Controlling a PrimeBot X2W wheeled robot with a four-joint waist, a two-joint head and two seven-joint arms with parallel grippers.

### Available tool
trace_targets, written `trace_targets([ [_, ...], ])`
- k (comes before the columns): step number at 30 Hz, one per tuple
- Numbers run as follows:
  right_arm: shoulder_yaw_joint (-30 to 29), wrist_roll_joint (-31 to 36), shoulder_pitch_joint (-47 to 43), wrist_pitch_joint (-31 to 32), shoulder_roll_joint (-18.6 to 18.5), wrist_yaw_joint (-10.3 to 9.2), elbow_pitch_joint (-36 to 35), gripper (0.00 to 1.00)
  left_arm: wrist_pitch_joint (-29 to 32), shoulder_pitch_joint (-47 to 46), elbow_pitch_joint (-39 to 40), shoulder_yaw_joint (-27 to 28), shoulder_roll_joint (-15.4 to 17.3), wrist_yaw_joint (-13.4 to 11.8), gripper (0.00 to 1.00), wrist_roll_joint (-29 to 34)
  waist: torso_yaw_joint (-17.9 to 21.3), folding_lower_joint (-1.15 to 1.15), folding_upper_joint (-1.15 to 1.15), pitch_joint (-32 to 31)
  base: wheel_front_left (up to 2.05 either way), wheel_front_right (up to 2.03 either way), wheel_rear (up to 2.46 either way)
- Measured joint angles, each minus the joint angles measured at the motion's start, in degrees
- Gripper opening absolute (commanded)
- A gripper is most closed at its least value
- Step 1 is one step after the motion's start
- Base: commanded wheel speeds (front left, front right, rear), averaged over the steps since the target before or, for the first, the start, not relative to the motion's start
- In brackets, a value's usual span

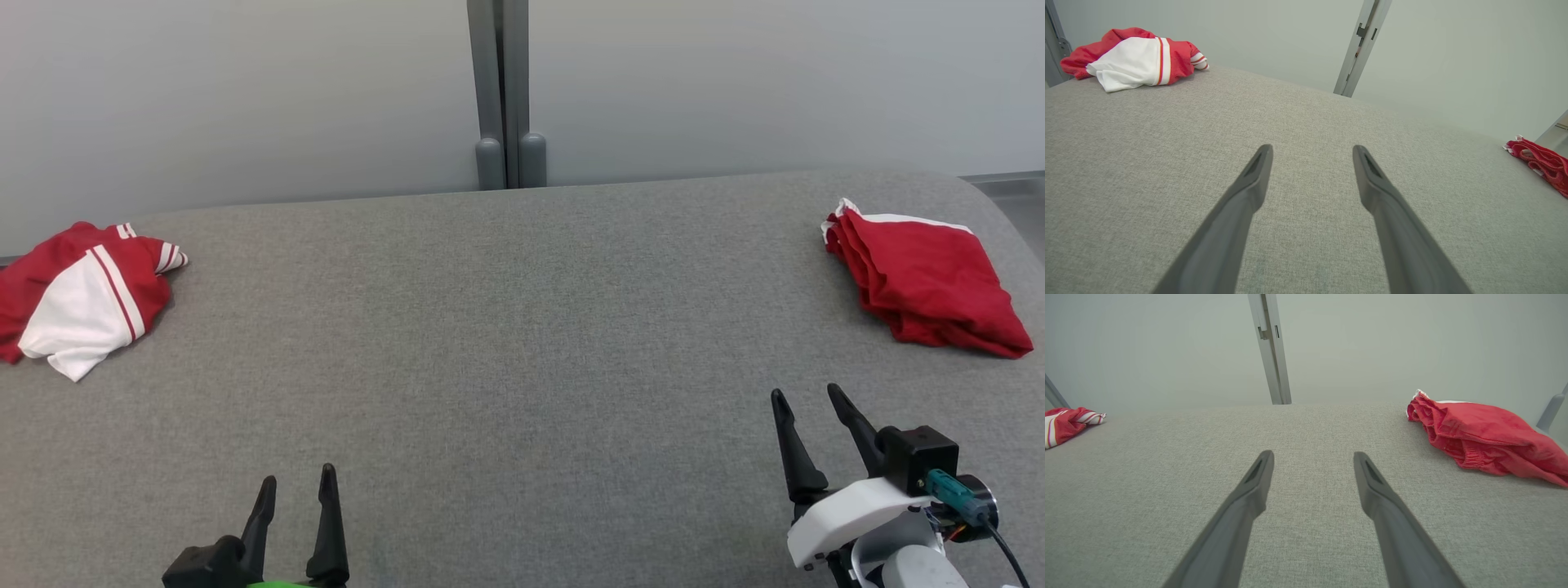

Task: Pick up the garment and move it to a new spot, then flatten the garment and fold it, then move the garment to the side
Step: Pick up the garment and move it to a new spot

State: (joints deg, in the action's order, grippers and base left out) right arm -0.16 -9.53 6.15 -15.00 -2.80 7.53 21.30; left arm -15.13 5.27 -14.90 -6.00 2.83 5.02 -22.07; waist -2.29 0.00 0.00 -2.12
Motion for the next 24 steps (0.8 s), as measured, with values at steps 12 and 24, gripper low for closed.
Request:
trace_targets([
  [12,-1.91,0.36,-0.66,-0.01,-0.02,0.00,-0.19,1.00,0.00,-2.14,-0.02,-0.07,-0.05,0.22,1.00,1.34,-5.01,0.00,0.00,0.09,0.00,0.00,0.00],
  [24,0.31,-2.43,0.37,-0.01,0.01,0.00,-0.65,1.00,0.00,-2.62,0.25,1.63,-0.02,0.96,1.00,2.33,-17.61,0.00,0.00,0.03,0.00,0.00,0.00],
])
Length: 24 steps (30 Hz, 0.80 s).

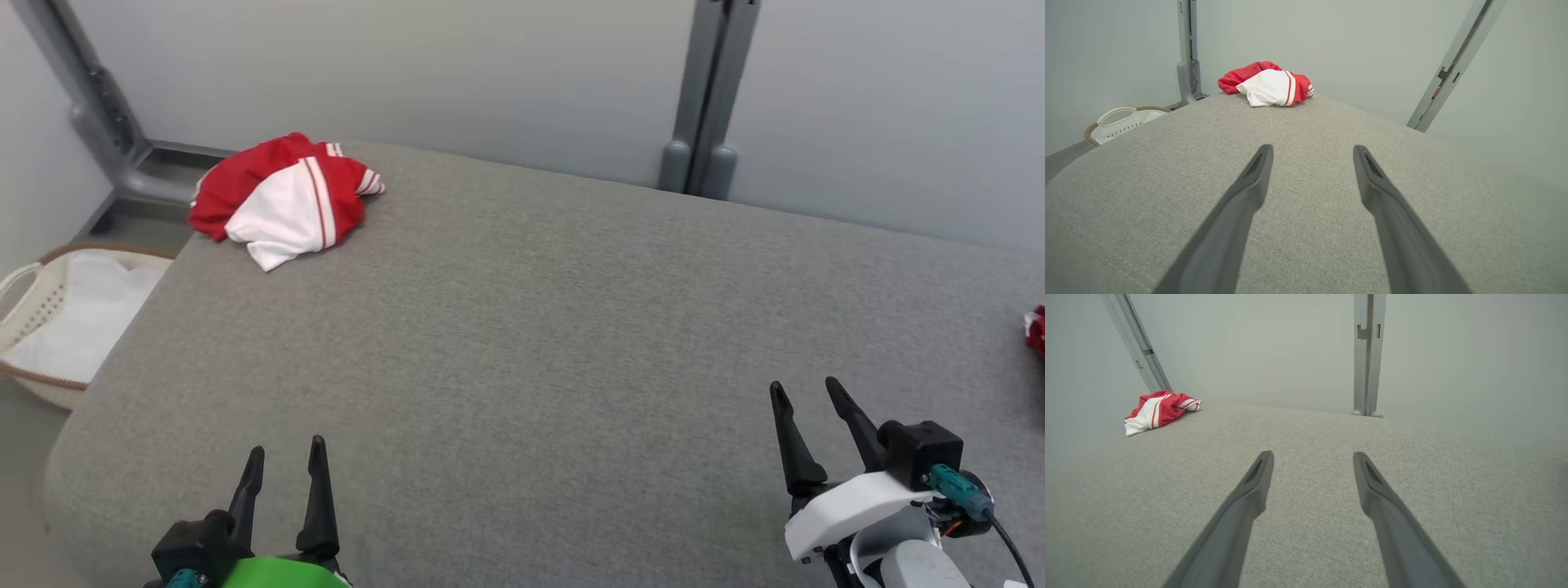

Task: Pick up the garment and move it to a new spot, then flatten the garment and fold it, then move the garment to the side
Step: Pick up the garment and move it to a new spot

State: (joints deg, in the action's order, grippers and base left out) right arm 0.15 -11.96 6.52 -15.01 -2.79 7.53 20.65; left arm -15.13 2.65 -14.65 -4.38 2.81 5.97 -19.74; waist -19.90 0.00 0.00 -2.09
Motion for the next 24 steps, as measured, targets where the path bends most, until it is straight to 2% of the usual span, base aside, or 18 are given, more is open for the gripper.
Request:
trace_targets([
  [7,2.20,-0.20,0.90,-0.07,0.03,0.00,0.58,1.00,0.00,0.15,1.42,0.85,0.01,0.04,1.00,0.07,-6.79,0.00,0.00,0.28,0.00,0.00,0.00],
  [11,3.03,-0.30,1.98,-0.08,0.04,0.00,0.93,1.00,0.00,0.42,2.54,1.16,0.02,-0.51,1.00,-0.38,-8.93,0.00,0.00,0.84,0.00,0.00,0.00],
  [24,2.85,-0.07,2.35,-0.07,0.03,0.00,1.36,1.00,0.00,0.82,3.44,1.77,0.01,-0.89,1.00,-0.16,-9.46,0.00,0.00,1.14,0.00,0.00,0.00],
])
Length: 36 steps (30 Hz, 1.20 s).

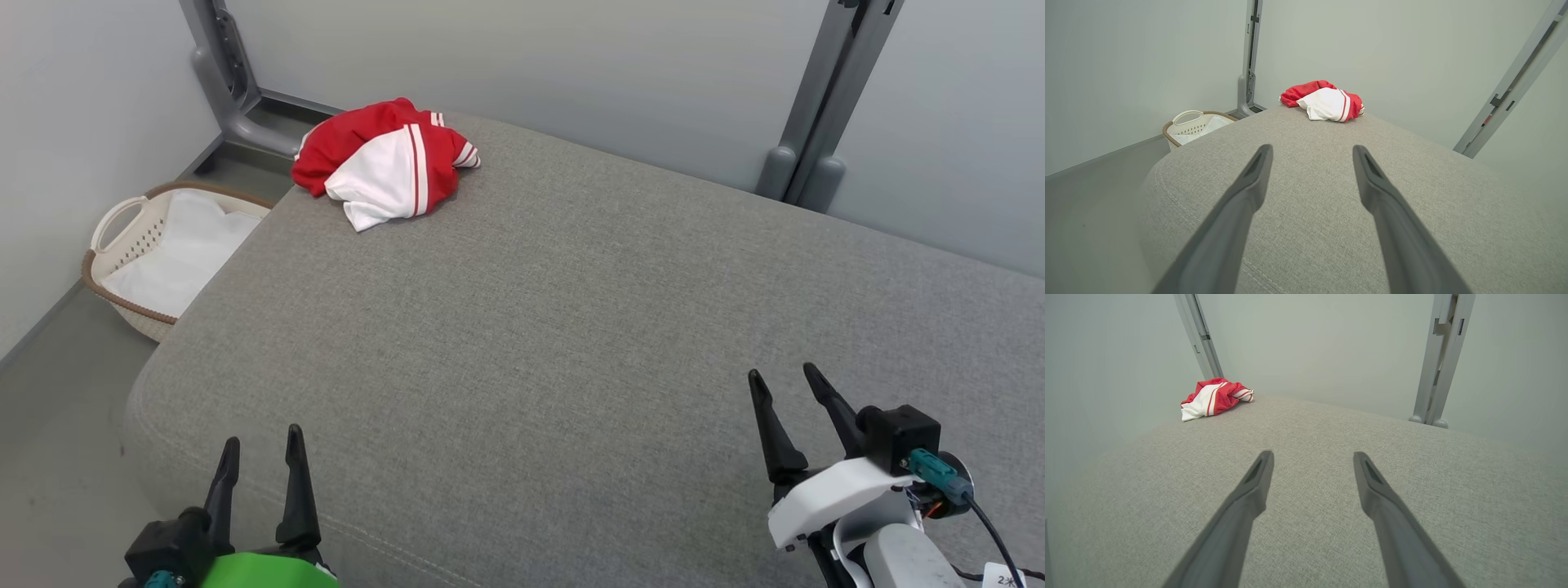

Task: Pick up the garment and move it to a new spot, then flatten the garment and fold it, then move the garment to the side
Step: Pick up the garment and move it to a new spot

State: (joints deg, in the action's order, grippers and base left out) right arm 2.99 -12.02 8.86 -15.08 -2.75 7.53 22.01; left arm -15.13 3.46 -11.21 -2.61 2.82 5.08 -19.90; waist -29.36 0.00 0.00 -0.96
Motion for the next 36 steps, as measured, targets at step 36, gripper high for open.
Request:
trace_targets([
  [36,-1.45,16.01,13.64,3.07,0.00,0.00,-9.43,1.00,9.01,-55.54,-32.49,2.54,23.38,2.23,1.00,-3.96,13.25,0.01,0.00,21.53,0.00,0.00,0.00],
])
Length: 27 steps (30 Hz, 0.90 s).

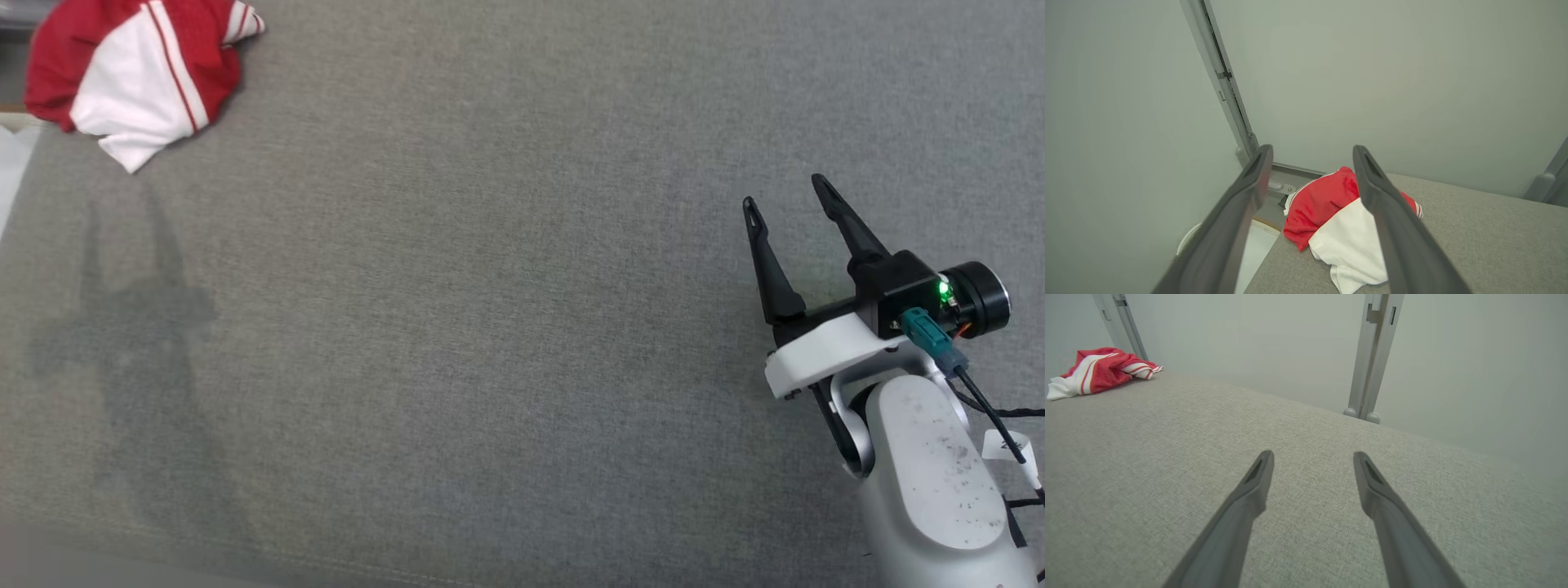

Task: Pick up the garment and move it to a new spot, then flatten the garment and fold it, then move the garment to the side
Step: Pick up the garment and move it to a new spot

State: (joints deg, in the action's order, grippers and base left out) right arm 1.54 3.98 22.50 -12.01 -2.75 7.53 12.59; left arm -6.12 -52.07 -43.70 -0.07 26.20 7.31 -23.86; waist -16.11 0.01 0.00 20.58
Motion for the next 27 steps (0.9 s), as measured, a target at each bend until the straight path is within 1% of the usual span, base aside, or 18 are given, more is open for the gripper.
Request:
trace_targets([
  [4,-0.75,1.86,0.22,1.18,-0.01,0.00,-2.53,1.00,0.51,-3.85,-3.80,-4.10,-0.67,0.02,1.00,-1.03,1.66,0.00,0.00,4.46,0.00,0.00,0.00],
  [9,-1.62,3.32,0.21,2.35,-0.02,0.00,-5.70,1.00,2.85,-6.87,-7.93,-8.45,-1.65,0.07,1.00,-4.92,3.32,0.00,0.00,9.57,0.00,0.00,0.00],
  [14,-1.54,4.08,0.47,2.98,0.13,0.01,-8.69,1.00,4.12,-8.73,-12.45,-10.24,-1.55,0.07,1.00,-7.73,4.60,0.00,0.00,13.64,0.00,0.00,0.00],
  [17,-1.23,4.39,0.79,3.52,0.27,0.02,-11.17,1.00,3.60,-10.55,-16.13,-10.58,-0.35,0.07,1.00,-8.11,5.64,0.00,0.00,16.24,0.00,0.00,0.00],
  [26,-1.18,4.60,1.31,4.01,0.15,0.11,-14.95,1.00,3.11,-13.85,-19.80,-13.02,-0.60,0.07,1.00,-9.93,7.34,-0.01,0.00,20.18,0.00,0.00,0.00],
  [27,-1.20,4.60,1.35,4.01,0.16,0.11,-15.19,1.00,3.12,-14.15,-20.07,-13.32,-0.63,0.07,0.87,-10.13,7.46,-0.01,0.00,20.43,0.00,0.00,0.00],
])
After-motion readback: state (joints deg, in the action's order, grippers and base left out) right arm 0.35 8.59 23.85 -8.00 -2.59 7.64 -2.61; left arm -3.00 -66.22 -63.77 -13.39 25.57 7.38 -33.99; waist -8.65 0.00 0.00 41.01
